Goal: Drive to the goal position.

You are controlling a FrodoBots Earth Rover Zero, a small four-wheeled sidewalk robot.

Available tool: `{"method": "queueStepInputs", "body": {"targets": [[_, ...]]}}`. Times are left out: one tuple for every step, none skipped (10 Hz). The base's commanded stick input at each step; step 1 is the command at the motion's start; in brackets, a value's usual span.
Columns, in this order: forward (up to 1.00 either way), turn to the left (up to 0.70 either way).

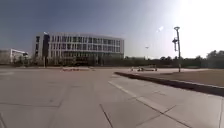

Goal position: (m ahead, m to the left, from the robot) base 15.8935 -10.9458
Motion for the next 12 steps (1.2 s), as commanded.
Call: {"method": "queueStepInputs", "body": {"targets": [[0.70, 0.00], [0.70, 0.00], [0.70, 0.00], [0.70, 0.00], [0.70, 0.18], [0.70, 0.35], [0.70, 0.35], [0.70, 0.35], [0.70, 0.35], [0.70, 0.20], [0.70, 0.00], [0.70, 0.00]]}}
